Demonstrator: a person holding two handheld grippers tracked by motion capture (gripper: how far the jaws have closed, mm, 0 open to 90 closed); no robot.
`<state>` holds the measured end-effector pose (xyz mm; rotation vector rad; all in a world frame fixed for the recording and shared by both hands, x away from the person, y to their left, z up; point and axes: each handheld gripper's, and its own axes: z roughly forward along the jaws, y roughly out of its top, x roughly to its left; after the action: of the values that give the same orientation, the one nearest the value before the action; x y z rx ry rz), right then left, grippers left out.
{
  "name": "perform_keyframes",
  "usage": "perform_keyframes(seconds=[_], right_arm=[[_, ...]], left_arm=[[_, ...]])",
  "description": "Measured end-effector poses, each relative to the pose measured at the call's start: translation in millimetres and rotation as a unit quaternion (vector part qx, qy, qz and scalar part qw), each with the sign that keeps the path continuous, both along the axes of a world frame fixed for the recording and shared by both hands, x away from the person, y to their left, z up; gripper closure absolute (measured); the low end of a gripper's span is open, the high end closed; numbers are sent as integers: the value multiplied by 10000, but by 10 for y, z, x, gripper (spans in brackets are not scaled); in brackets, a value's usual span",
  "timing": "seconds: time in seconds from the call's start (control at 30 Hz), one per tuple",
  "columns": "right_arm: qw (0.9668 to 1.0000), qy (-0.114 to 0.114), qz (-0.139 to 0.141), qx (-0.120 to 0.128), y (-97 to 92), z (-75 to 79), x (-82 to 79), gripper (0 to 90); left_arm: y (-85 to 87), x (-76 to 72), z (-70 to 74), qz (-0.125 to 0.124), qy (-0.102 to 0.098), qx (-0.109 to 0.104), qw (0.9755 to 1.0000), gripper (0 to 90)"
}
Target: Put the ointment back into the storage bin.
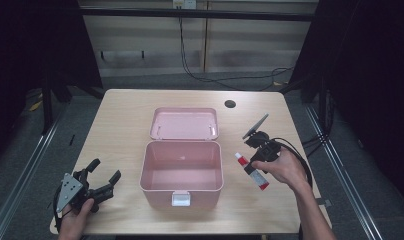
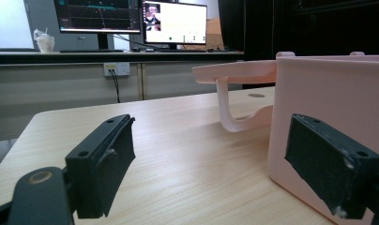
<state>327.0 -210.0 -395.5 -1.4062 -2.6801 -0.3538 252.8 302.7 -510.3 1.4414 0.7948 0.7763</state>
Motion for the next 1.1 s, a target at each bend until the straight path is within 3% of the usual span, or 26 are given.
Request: perform_keyframes(seconds=[0.07, 0.17, 0.37, 0.47, 0.6, 0.87, 1.1], right_arm=[[10000, -12, 37, 52, -6, 37, -18, 716], [9998, -73, 104, -126, -1, 87, -46, 716], [9993, -175, 313, -84, -8, 167, -68, 716], [9987, -205, 415, -222, 7, 194, -78, 716], [9983, -340, 466, -119, -3, 258, -99, 716], [9983, -366, 441, -57, -49, 316, -109, 716], [9969, -478, 627, -12, -12, 349, -130, 716]], left_arm=[[0, -1, 0, -4, 5, -2, 10000, 157], [0, 0, 0, -5, 4, -1, 10000, 157], [0, 0, 0, -1, 0, -1, 10000, 157], [0, 0, 0, -1, 1, 0, 10000, 157], [0, 0, 0, -1, 1, 0, 10000, 157], [-1, 0, 0, 0, 3, -4, 10000, 157], [0, -1, 0, -5, 5, -3, 10000, 157]])
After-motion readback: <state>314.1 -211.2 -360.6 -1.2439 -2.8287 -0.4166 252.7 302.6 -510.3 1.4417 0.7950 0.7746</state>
